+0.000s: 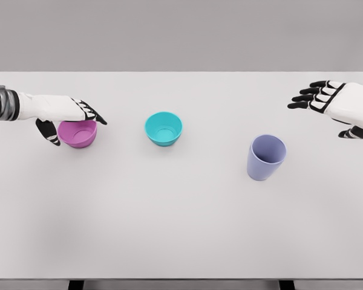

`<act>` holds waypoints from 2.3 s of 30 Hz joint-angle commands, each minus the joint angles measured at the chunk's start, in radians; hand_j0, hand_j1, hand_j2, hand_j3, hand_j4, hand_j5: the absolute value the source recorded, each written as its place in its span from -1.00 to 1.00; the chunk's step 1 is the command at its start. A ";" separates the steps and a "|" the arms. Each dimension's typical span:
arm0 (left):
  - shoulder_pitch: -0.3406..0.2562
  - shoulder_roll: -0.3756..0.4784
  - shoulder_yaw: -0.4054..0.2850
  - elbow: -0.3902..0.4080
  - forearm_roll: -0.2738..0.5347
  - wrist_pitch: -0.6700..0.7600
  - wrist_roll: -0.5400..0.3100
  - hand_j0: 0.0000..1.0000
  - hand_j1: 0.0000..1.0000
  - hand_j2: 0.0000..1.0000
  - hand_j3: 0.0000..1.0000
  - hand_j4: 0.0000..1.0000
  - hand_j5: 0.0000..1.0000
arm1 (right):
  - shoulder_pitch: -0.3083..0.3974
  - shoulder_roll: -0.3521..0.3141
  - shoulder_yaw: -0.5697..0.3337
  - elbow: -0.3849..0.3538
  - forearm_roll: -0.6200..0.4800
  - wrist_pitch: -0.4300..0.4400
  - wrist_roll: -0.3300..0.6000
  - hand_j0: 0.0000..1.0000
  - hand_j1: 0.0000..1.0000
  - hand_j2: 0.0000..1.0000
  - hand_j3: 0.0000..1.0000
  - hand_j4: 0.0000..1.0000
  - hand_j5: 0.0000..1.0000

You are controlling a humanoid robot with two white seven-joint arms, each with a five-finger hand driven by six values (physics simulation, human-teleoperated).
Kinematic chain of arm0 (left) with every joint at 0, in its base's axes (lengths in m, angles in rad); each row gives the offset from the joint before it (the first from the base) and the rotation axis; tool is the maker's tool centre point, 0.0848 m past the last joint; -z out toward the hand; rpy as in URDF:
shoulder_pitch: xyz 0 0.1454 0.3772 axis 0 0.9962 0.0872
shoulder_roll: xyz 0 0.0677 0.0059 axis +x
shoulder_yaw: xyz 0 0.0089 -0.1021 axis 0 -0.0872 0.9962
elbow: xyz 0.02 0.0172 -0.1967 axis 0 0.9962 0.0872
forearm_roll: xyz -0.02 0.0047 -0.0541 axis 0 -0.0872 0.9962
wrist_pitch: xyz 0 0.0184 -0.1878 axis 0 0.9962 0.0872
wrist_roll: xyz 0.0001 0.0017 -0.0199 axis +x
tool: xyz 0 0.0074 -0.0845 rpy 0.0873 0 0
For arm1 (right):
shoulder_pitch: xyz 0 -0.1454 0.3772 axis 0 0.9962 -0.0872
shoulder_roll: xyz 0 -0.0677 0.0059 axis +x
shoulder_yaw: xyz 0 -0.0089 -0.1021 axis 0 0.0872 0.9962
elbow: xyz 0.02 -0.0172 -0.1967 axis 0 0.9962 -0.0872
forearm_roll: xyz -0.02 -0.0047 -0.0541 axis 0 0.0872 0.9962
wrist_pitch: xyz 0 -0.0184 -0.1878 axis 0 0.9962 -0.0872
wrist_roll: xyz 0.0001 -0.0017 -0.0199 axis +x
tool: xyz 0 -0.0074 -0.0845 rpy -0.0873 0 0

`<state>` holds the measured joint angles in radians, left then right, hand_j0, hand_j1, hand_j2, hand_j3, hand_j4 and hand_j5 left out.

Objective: Stacking bowl and cup with both arms

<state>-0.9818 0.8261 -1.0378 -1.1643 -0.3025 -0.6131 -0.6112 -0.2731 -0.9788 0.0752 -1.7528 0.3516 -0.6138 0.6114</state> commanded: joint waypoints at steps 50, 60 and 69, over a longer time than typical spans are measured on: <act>0.003 -0.027 0.004 0.038 -0.027 0.002 0.000 0.94 0.94 0.94 0.94 0.94 0.94 | -0.005 -0.015 -0.009 0.001 -0.006 0.003 -0.001 1.00 1.00 1.00 1.00 1.00 1.00; 0.003 -0.028 0.004 0.038 -0.027 0.002 0.000 0.76 0.76 0.76 0.76 0.76 0.76 | 0.002 -0.014 -0.008 0.001 -0.006 0.003 -0.001 1.00 1.00 1.00 1.00 1.00 1.00; 0.000 -0.028 0.013 0.037 -0.024 0.002 0.000 0.71 0.71 0.71 0.71 0.71 0.71 | 0.000 -0.014 -0.006 0.004 -0.006 0.003 -0.001 1.00 1.00 1.00 1.00 1.00 1.00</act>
<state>-0.9833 0.7970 -1.0286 -1.1274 -0.3324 -0.6133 -0.6114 -0.2730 -0.9910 0.0689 -1.7494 0.3499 -0.6137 0.6114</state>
